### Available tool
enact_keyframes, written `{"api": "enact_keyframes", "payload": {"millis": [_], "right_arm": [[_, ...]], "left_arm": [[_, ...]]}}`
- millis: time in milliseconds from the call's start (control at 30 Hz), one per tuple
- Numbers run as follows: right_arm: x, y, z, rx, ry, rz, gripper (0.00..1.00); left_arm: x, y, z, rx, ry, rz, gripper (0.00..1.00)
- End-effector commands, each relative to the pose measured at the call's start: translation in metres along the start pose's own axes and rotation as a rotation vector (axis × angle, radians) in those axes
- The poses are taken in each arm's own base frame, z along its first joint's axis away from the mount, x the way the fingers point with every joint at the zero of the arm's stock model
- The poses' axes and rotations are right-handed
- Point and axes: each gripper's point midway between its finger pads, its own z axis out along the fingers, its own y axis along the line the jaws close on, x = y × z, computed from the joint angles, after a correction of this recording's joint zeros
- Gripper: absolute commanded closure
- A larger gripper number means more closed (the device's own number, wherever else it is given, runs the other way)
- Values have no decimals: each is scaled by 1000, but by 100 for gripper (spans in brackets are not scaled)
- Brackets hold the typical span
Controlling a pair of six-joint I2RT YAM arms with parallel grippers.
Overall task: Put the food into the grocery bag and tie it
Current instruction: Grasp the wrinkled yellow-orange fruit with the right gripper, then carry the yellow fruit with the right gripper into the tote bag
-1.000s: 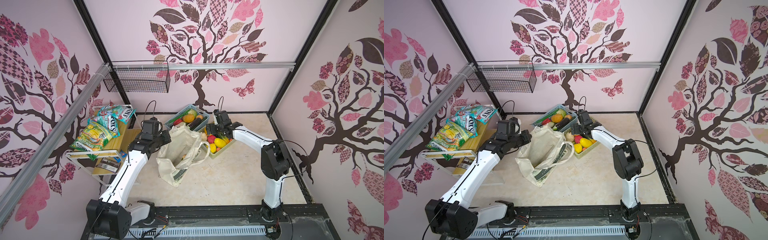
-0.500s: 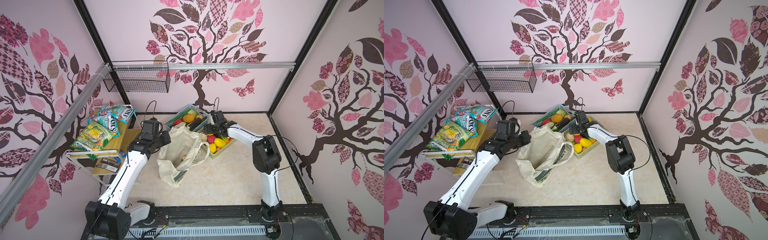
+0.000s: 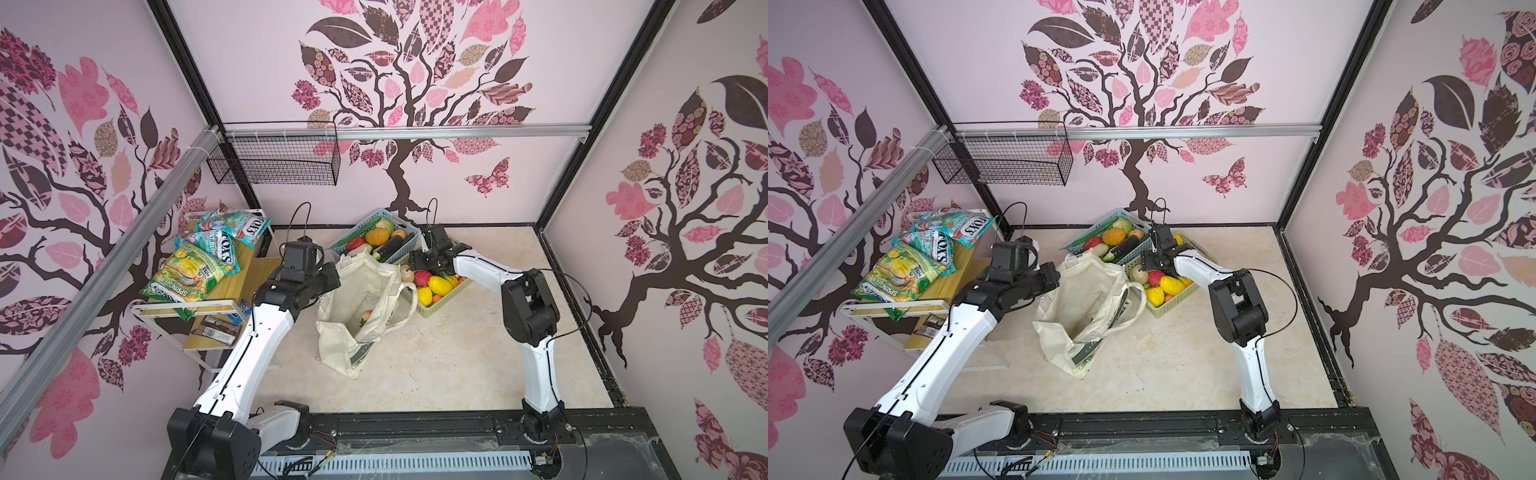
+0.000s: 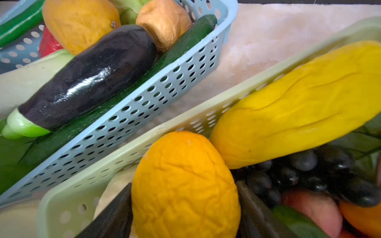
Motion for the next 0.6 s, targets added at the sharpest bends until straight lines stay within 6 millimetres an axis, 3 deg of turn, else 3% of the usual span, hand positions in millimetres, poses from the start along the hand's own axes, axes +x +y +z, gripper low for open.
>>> {"api": "enact_keyframes", "payload": {"millis": [0,267,567], "right_arm": [[-13,-1,-17,12,-36,-2,24],[-47,7,-67,-8,-135,-19,24],[-72,21,-129,-75,-229,-35,24]], "left_arm": [[-19,-11,-16,31,-69,5,96],[-17,-11,-17,31,-66,5,96],[-14,-11,-14,31,-57,6,96]]}}
